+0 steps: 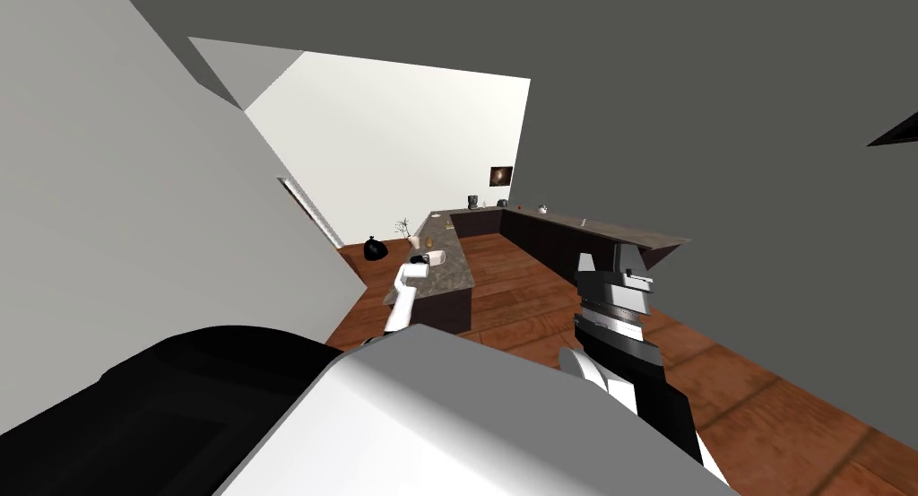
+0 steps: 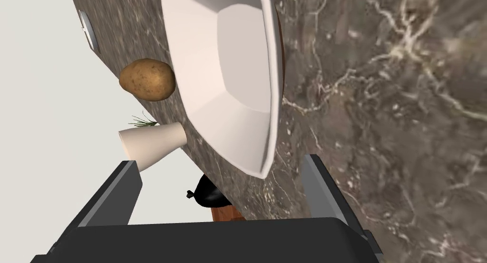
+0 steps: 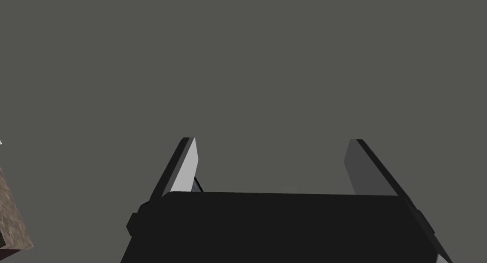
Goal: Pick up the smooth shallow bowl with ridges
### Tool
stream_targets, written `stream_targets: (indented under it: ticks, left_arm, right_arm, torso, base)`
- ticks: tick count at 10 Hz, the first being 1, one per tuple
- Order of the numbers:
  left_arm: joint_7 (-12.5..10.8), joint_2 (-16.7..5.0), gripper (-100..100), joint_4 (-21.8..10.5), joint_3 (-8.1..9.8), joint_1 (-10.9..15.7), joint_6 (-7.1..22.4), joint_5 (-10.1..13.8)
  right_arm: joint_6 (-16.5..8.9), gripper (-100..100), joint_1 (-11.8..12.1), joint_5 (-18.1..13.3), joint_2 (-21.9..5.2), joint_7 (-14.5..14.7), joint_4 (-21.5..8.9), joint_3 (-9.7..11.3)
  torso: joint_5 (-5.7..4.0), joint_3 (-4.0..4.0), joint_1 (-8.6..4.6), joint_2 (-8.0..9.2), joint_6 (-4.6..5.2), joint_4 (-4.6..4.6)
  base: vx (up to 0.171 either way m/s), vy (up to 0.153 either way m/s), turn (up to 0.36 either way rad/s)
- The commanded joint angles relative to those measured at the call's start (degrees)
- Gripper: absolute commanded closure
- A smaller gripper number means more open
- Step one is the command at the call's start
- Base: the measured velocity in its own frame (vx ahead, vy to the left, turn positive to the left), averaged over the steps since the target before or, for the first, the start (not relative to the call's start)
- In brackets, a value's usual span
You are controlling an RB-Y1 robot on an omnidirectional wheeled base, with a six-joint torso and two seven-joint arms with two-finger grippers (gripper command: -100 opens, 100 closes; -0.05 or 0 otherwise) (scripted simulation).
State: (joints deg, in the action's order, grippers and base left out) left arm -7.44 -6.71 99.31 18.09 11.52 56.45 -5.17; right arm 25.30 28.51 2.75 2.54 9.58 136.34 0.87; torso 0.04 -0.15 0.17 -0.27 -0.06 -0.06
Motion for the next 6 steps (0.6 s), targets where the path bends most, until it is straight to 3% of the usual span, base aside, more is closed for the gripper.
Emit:
stream_targets:
  ticks: [1,5,6]
  left_arm:
    - [0.1,0.5,-100,-0.7,0.24,0.5,2.4,0.1]
    - [0.1,2.8,-100,-2.5,0.73,1.6,8.0,0.2]
    - [0.1,2.3,-100,-2.3,0.66,1.7,7.0,0.1]
  right_arm:
    - [0.0,0,0.0,0.0,0.0,0.0,0.0,0.0]
    - [0.0,0,0.0,0.0,0.0,0.0,0.0,0.0]
    - [0.0,0,0.0,0.0,0.0,0.0,0.0,0.0]
  torso:
    - [0.0,0.0,0.0,0.0,0.0,0.0]
    - [0.01,0.0,0.05,-0.01,0.0,0.0]
    - [0.01,0.01,0.05,0.02,0.01,0.0]
  base:
    - [0.065,0.022,0.01]
    - [0.075,0.031,0.011]
    - [0.026,0.014,-0.001]
